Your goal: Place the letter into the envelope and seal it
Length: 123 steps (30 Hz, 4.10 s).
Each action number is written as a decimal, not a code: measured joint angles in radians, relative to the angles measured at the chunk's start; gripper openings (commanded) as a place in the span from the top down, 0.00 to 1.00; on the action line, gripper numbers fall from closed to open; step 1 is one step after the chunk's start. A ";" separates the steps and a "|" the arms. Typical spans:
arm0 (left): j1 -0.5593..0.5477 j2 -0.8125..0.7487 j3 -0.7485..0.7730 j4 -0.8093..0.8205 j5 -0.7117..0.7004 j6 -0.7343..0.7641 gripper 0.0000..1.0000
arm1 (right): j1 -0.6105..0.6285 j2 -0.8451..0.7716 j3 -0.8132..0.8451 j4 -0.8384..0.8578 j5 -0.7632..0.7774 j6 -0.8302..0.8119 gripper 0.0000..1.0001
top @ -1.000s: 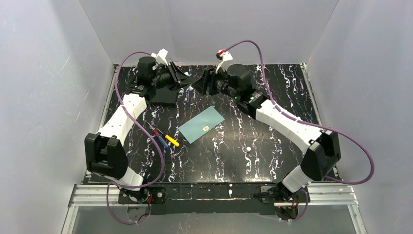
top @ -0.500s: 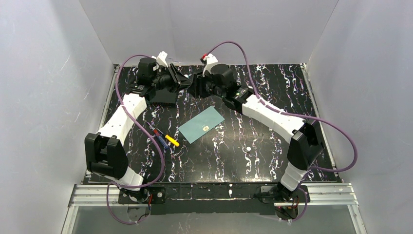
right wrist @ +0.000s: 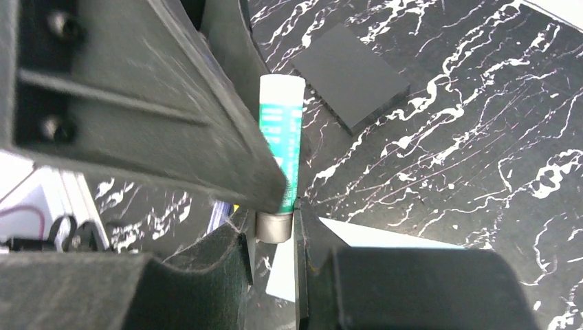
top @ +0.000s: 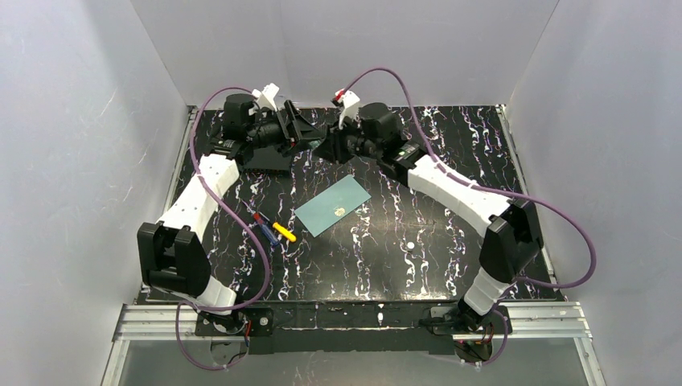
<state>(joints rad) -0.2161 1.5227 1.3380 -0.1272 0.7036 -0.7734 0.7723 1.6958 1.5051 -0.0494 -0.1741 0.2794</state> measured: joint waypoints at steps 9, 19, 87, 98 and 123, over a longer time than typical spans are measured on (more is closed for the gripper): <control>0.068 -0.014 -0.026 0.093 0.291 -0.056 0.23 | -0.108 -0.095 0.032 -0.174 -0.367 -0.269 0.96; 0.066 -0.014 -0.053 0.157 0.487 -0.148 0.44 | -0.093 -0.084 0.140 -0.423 -0.513 -0.469 0.96; 0.083 -0.298 -0.199 -0.269 -0.214 0.384 1.00 | -0.169 -0.233 -0.494 -0.837 0.301 0.224 0.36; 0.083 -0.267 -0.199 -0.261 -0.161 0.363 1.00 | -0.169 -0.160 -0.560 -0.675 0.303 0.230 0.48; 0.083 -0.254 -0.199 -0.272 -0.153 0.378 1.00 | -0.169 -0.122 -0.587 -0.650 0.314 0.245 0.63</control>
<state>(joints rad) -0.1329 1.2682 1.1389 -0.3988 0.5507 -0.3954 0.6033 1.5742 0.9176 -0.6991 0.1394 0.5247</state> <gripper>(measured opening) 0.221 0.315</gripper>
